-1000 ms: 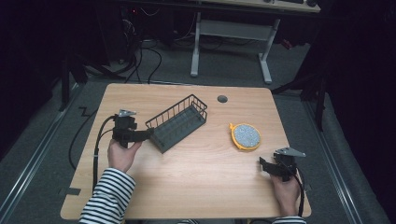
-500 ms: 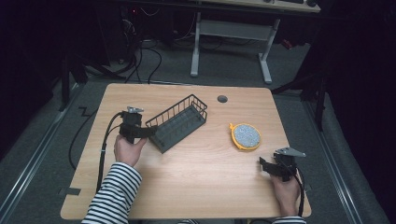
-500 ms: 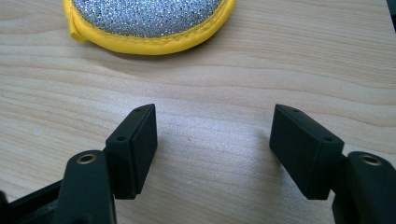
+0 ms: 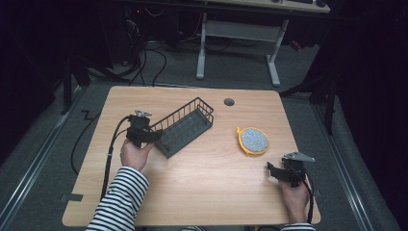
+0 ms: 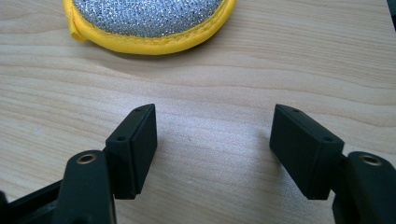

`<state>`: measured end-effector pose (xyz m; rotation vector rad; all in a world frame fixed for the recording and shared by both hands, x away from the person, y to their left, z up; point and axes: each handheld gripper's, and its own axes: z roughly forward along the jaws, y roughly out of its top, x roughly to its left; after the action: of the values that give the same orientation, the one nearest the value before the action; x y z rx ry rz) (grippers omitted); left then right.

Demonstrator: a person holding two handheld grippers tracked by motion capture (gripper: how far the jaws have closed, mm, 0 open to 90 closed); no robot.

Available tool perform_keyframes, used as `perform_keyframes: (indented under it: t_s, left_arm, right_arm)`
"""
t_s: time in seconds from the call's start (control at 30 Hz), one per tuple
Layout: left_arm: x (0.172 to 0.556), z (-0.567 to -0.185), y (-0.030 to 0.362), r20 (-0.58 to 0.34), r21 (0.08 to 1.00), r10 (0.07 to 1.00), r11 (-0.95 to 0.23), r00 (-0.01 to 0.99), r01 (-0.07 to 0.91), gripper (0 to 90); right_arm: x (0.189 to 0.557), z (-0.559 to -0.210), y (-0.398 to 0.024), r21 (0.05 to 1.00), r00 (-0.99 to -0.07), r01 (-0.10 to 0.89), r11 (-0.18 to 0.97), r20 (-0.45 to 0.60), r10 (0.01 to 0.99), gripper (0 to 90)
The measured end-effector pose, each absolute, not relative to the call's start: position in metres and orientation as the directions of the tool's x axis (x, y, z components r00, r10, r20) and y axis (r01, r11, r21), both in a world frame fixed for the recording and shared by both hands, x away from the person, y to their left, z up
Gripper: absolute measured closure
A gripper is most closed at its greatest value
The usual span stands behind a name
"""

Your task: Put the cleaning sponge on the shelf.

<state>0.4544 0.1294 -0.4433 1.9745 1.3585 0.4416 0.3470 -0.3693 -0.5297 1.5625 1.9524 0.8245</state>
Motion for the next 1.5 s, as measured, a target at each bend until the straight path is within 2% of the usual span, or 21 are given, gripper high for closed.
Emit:
perform_keyframes:
  t_s: [0.6,0.93,1.5]
  left_arm:
    - [0.443,-0.444,0.124,-0.100,0.712,0.896,-0.239,0.432,0.660,51.0]
    - [0.431,-0.444,0.116,-0.085,0.710,0.857,-0.306,0.509,0.634,52.8]
    - [0.413,-0.444,0.107,-0.104,0.714,0.819,-0.334,0.565,0.616,52.5]
  right_arm:
    - [0.347,-0.530,-0.369,0.724,-0.214,0.672,0.157,-0.013,0.977,32.3]
    - [0.347,-0.530,-0.369,0.724,-0.214,0.672,0.157,-0.013,0.977,32.3]
    - [0.347,-0.530,-0.369,0.723,-0.214,0.672,0.159,-0.016,0.977,32.3]
